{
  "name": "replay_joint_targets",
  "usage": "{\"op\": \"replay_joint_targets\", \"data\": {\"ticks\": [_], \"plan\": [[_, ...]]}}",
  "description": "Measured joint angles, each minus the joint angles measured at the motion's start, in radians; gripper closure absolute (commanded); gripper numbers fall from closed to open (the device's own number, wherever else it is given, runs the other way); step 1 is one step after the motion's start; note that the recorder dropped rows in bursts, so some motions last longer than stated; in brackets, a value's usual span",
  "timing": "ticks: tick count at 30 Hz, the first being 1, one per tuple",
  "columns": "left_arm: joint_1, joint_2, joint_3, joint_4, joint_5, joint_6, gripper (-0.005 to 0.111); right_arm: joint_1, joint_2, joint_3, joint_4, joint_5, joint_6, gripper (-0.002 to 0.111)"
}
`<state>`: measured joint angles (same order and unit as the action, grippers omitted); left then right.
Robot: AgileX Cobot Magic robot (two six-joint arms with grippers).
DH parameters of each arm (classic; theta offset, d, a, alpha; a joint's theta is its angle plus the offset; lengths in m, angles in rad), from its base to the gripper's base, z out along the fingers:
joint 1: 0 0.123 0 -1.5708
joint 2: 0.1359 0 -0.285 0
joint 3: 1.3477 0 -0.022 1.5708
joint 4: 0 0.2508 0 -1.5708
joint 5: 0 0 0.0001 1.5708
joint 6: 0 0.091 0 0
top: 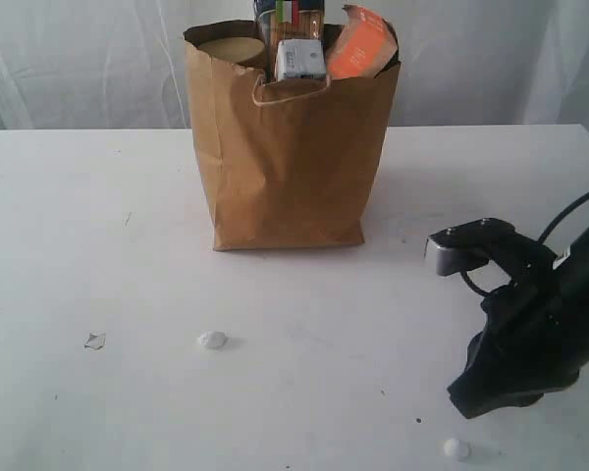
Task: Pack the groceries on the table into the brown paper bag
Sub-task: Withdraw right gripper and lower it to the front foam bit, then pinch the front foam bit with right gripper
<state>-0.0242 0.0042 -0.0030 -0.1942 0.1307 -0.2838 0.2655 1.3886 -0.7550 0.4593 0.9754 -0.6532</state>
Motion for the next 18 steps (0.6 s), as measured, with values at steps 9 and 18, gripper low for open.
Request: {"op": "replay_joint_targets", "data": {"ticks": [9,18], "plan": [[0.000,0.000,0.000,0.000,0.000,0.000,0.107,0.058,0.102,0.000,-0.057,-0.054,-0.011,0.067],[0.000,0.000,0.000,0.000,0.000,0.000,0.107,0.064,0.233,-0.002,-0.089,-0.125,-0.012,0.067]]}}
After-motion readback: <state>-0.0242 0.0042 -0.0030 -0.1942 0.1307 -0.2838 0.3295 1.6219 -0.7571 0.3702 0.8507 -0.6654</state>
